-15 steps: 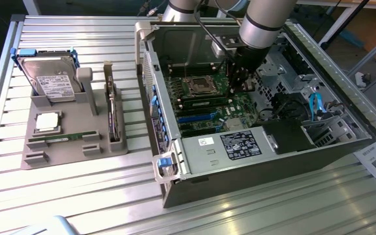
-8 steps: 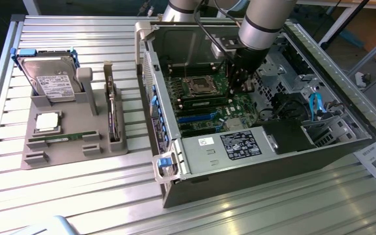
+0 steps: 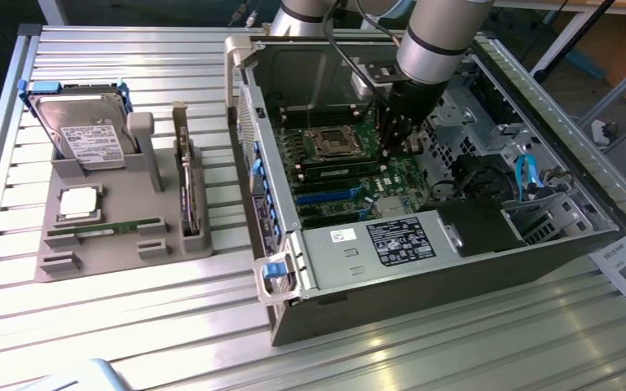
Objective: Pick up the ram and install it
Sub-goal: 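Press down the ram until it locks into place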
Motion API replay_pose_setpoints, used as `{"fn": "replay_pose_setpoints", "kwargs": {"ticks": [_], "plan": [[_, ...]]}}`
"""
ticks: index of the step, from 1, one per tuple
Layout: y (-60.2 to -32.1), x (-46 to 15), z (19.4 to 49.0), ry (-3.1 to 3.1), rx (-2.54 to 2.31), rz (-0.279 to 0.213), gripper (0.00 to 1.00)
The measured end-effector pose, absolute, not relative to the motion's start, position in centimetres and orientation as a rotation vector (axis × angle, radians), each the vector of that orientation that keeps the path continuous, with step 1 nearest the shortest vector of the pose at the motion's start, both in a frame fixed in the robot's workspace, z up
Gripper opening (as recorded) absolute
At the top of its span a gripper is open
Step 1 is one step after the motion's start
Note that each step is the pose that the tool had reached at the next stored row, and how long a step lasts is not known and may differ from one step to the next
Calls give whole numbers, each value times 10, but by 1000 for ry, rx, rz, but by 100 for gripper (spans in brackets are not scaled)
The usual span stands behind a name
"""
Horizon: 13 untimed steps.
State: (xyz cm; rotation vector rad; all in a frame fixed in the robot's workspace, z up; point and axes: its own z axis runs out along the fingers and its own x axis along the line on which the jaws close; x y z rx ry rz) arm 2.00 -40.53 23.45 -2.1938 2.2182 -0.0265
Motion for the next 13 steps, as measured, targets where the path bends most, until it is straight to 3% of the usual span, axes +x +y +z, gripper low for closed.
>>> {"fn": "replay_pose_setpoints", "kwargs": {"ticks": [13], "plan": [[-405,20,232,2218,-2194,-27,10]]}}
